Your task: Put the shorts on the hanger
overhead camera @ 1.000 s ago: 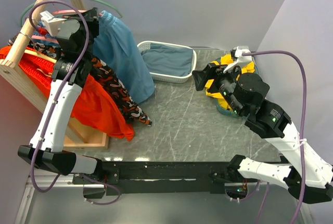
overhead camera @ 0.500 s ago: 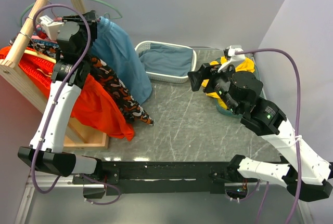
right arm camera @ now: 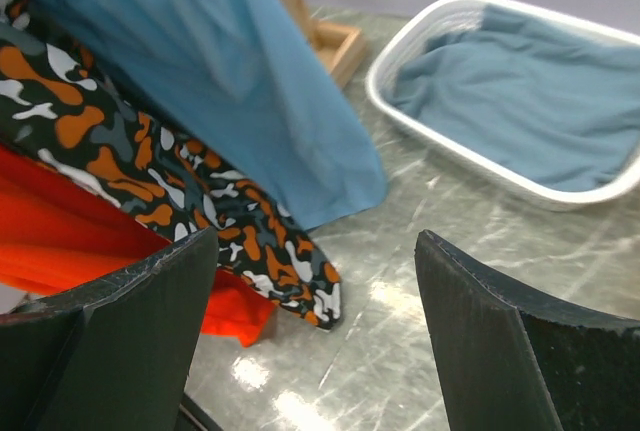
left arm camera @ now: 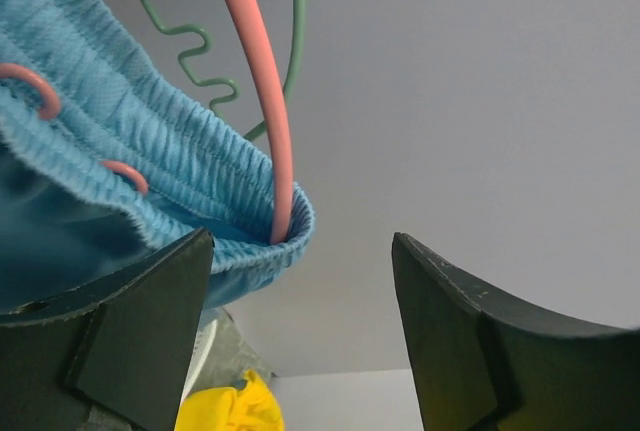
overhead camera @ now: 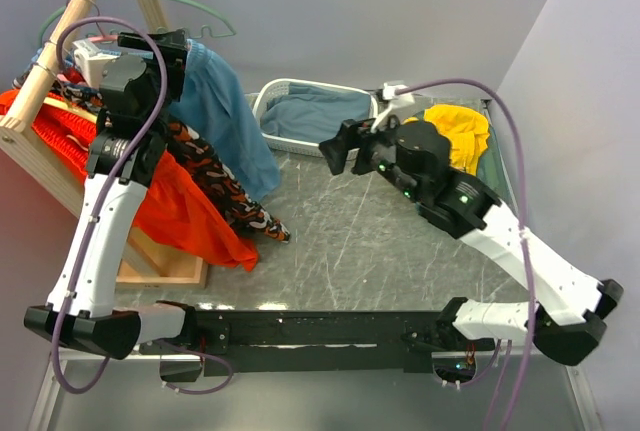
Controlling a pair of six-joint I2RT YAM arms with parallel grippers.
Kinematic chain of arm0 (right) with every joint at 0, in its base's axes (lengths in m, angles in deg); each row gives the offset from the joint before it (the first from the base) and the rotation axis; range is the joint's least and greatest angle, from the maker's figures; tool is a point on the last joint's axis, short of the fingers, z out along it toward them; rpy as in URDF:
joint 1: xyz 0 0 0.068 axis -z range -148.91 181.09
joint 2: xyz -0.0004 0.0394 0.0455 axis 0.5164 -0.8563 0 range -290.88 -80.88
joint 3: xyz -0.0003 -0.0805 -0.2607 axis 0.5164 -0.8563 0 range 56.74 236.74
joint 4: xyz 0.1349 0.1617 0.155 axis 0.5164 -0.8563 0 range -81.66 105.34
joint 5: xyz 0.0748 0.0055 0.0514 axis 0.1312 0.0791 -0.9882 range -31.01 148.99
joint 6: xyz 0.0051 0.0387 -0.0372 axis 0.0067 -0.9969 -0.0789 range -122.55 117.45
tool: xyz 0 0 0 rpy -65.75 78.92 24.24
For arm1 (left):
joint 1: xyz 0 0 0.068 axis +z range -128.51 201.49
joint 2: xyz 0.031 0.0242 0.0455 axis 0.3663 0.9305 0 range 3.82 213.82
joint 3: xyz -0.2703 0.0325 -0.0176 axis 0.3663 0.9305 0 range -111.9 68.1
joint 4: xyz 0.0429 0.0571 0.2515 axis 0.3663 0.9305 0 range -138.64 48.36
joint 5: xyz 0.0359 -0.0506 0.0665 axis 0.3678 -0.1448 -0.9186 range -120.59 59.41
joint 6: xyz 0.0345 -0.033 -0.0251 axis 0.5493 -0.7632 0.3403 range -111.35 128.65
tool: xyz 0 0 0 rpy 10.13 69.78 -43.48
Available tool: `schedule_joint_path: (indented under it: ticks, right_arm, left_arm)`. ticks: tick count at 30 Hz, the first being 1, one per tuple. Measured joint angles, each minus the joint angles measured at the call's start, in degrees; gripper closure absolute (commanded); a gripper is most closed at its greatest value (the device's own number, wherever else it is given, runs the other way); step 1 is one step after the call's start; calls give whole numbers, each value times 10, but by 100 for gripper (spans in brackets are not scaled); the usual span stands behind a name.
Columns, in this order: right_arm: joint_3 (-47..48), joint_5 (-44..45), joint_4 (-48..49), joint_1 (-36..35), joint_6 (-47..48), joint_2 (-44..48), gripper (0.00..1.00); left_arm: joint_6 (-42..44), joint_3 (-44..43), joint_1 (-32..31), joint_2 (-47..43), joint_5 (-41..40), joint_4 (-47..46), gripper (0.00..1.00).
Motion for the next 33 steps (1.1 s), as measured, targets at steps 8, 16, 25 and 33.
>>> schedule_joint_path:
  ticks: [8,16,25,33]
  right_arm:
    - [0,-44,28,0,-3,-48,14]
    - [-5,-47,50,0,-4,-37,13]
    - [-25,-43,56,0,-4,-12,13]
    - [-61,-23,56,0,-13,33,13]
  left_arm:
    - [52,3,0,-27,29,37,14]
    - [137,5,3,-42,105,29,13]
    - [214,-40,5,-31,239,21,12]
    - [285,-90,-40,0,314,29,9]
